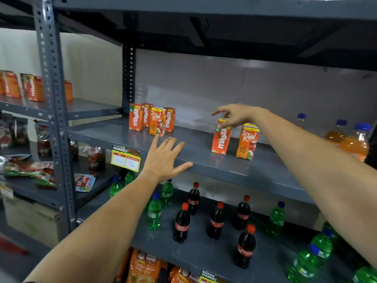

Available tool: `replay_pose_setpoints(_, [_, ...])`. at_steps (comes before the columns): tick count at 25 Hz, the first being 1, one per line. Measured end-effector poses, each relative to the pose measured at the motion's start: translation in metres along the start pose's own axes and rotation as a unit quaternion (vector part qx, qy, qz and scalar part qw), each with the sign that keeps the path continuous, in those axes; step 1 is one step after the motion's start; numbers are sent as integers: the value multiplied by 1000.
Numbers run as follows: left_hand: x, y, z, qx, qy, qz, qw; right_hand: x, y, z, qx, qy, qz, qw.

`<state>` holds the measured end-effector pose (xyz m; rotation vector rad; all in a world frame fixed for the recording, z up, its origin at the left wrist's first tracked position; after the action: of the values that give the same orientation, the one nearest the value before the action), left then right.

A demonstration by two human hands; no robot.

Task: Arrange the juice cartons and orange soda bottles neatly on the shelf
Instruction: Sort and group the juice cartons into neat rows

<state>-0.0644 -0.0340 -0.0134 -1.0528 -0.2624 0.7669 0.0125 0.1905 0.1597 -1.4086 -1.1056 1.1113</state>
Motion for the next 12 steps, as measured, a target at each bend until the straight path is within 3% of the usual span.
replay_pose_setpoints(6, [-97, 8, -3, -12, 29, -15, 999, -22, 1, 30, -14, 15, 16, 1000])
replay_pose_setpoints(12, [-196, 15, 2, -14, 68, -33, 997, -98, -7, 88, 14, -4, 66, 998])
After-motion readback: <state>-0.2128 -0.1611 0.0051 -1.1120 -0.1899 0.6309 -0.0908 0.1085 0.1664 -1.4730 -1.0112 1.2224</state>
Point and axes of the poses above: each hand's wrist, its own z-axis towards the middle knuckle, its own y-axis out of the palm, x = y × z, the point moved 1 cm from there along z, towards the middle knuckle, and after that the axes turned 10 degrees about -x, right-handed, at the moved point
